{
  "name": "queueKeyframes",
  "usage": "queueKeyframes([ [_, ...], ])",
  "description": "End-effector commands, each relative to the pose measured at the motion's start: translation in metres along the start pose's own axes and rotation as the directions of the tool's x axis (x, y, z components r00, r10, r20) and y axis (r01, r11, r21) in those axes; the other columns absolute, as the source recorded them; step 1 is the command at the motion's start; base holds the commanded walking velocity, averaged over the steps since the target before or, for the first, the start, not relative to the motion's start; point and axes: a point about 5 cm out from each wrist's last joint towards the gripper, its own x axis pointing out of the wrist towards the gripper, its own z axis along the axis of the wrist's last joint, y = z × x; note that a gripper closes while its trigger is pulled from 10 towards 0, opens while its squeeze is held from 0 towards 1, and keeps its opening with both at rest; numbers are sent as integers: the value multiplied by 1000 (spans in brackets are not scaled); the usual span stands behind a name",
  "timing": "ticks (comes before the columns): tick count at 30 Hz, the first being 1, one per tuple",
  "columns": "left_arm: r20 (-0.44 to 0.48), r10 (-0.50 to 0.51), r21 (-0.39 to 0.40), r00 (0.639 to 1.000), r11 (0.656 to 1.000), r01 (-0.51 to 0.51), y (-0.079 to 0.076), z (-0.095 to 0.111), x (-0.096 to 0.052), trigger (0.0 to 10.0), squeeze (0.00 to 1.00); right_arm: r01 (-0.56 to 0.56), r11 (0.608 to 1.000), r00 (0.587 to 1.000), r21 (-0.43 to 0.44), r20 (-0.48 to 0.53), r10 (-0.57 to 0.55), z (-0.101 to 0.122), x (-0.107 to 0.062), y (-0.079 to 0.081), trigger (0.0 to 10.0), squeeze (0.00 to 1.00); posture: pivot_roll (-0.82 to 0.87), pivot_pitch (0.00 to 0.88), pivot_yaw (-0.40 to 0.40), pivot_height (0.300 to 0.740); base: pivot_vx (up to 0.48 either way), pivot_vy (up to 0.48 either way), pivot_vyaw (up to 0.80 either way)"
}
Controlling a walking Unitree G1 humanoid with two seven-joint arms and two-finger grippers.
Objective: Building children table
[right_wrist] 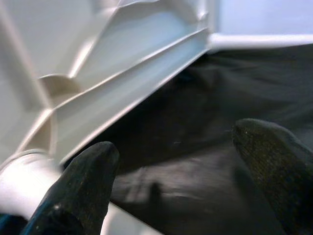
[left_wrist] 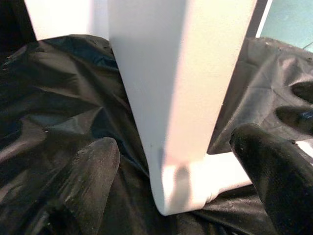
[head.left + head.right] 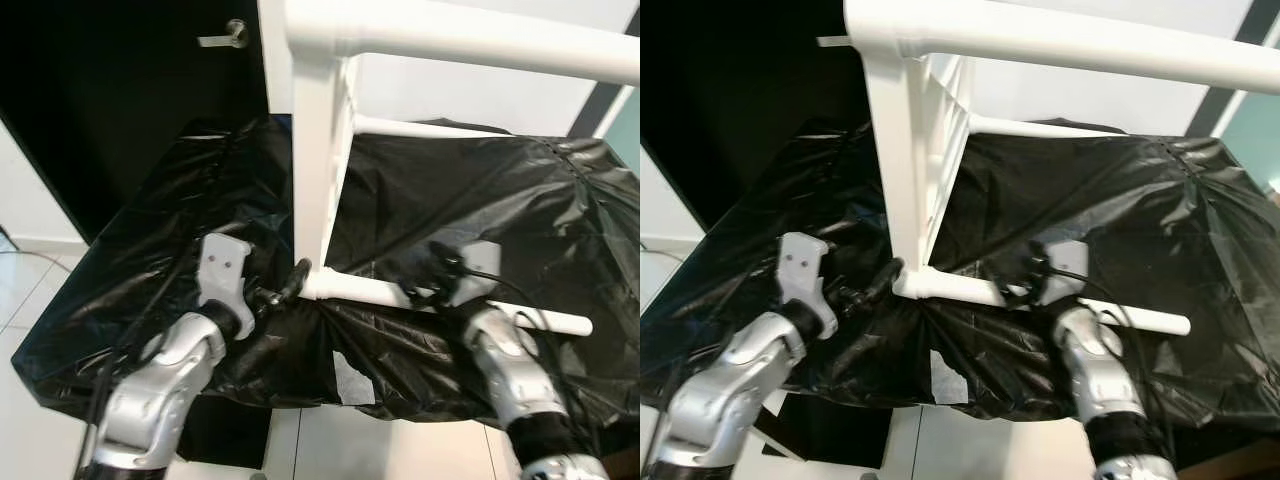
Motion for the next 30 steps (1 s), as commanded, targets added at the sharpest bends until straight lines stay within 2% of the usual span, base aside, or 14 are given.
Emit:
queueKeyframes([
  [1, 7, 2, 4, 1000, 1000, -2, 0, 0, 9, 10000, 0, 59, 998, 998, -8, 1, -59, 3, -7, -10, 10000, 0, 13, 0, 0, 740, 0, 0, 0],
  [2, 10, 6, 5, 1000, 1000, -6, 0, 0, 10, 10000, 0, 67, 998, 998, -6, 4, -67, 4, -8, -11, 10000, 0, 13, 0, 0, 740, 0, 0, 0],
  [4, 37, 38, 9, 999, 999, -39, 6, 5, 23, 10000, 0, 149, 989, 989, -20, 28, -148, 9, -13, -19, 10000, 0, -22, 0, 25, 740, 0, 0, 0],
  [7, 61, 42, 9, 997, 999, -43, 8, 10, 30, 10000, 0, 170, 985, 985, -15, 30, -169, 11, -15, -21, 10000, 0, -35, 0, 34, 740, 0, 0, 0],
  [11, 98, -35, -7, 995, 999, 35, -3, 17, 43, 10000, 0, 178, 984, 984, -21, 33, -177, 17, -13, -19, 10000, 0, -54, 0, 40, 740, 0, 0, 0],
  [17, 122, -40, -4, 992, 999, 41, -8, 21, 55, 10000, 0, 169, 985, 985, -24, 34, -168, 20, -10, -17, 10000, 0, -59, 0, 34, 740, 0, 0, 0],
  [23, 114, -20, -10, 993, 1000, 22, -4, 18, 51, 10000, 0, 159, 987, 987, -26, 28, -158, 21, -8, -17, 10000, 0, -45, 0, 26, 740, 0, 0, 0],
  [26, 135, -38, -32, 990, 999, 43, -14, 23, 54, 10000, 0, 150, 988, 989, -23, 23, -149, 20, -8, -15, 10000, 0, -42, 0, 24, 740, 0, 0, 0],
  [27, 147, -52, -51, 988, 997, 60, -23, 24, 57, 10000, 0, 147, 989, 989, -22, 22, -146, 20, -8, -14, 10000, 0, -43, 0, 25, 740, 0, 0, 0],
  [30, 160, -14, -81, 987, 996, 27, -33, 25, 65, 10000, 0, 148, 989, 989, -23, 22, -148, 20, -8, -14, 10000, 0, -47, 0, 22, 740, 0, 0, 0],
])
